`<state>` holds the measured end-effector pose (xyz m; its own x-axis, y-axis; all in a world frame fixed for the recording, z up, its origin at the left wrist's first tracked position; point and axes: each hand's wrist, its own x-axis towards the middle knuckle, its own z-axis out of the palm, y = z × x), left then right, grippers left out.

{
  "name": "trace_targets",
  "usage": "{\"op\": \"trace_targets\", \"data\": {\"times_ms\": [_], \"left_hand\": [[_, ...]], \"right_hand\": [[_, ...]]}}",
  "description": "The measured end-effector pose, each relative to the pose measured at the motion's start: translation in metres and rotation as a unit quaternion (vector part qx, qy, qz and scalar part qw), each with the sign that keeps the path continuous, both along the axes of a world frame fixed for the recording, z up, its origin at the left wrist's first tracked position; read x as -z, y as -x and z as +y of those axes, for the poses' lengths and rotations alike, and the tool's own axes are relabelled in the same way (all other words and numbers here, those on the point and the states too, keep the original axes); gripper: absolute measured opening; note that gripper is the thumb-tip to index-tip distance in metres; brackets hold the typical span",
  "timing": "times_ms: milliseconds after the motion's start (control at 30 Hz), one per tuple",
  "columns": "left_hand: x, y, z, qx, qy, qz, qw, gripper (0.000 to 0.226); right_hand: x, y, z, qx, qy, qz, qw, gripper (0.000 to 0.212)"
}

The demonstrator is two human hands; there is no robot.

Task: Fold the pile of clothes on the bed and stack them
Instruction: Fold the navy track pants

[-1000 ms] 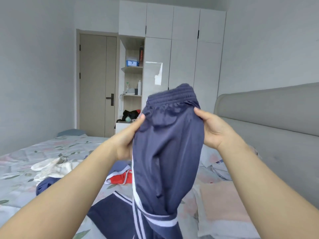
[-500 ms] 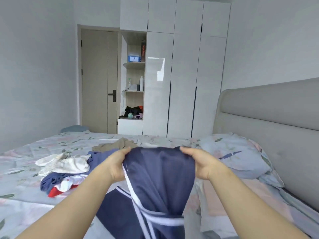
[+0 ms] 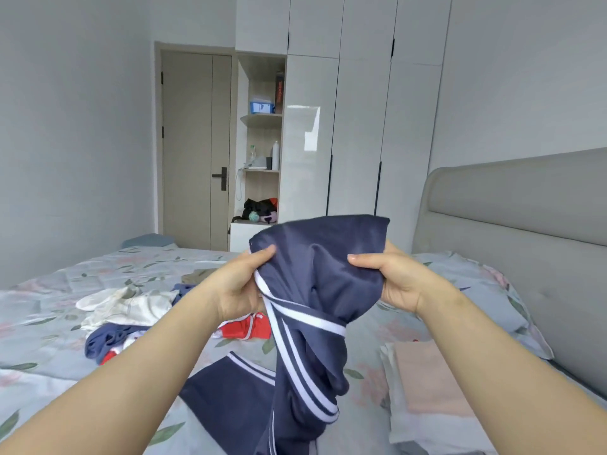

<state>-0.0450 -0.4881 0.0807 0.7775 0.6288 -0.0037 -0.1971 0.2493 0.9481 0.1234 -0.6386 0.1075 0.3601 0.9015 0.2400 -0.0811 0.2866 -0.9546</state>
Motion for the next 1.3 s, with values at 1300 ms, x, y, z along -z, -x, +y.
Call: {"op": "trace_targets", "data": {"times_ms": [1300], "left_hand": [[-0.153,-0.041,-0.079,0.023,-0.194,-0.238,0.951,0.032]], "right_hand": [[-0.139,0.027,-0.088,0.189,-0.236,-0.148,0.942,0.049]]}}
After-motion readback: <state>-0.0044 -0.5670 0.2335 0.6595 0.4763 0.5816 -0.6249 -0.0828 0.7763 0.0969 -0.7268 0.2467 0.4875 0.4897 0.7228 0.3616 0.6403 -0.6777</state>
